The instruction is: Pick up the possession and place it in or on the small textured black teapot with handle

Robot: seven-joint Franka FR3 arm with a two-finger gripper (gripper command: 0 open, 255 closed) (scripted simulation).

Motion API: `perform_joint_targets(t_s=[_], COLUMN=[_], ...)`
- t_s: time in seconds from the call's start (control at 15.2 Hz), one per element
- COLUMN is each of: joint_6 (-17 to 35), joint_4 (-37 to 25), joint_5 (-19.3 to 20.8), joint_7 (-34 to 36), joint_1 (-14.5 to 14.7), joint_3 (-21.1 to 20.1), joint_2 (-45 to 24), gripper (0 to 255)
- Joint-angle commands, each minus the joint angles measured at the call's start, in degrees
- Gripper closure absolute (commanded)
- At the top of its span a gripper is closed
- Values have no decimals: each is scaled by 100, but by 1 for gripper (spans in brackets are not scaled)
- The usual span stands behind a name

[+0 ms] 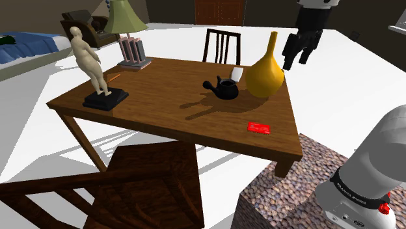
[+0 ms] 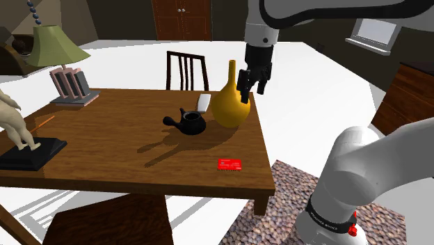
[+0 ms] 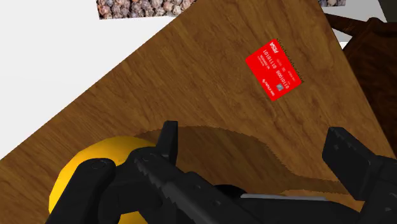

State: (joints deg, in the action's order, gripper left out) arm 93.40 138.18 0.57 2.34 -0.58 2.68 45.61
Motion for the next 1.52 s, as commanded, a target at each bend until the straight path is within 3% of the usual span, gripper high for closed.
perform_joint_targets(t_s=[0.0,1.12,1.45], joint_6=[0,324,697], joint_4=[0,-133,268], joint_5=[0,773,814], joint_7=[0,-1518,-1507], joint_1=[0,1108,1080], joint_3=[0,-890,-858], joint_2=[0,-3766,-3735], gripper=[0,0,0])
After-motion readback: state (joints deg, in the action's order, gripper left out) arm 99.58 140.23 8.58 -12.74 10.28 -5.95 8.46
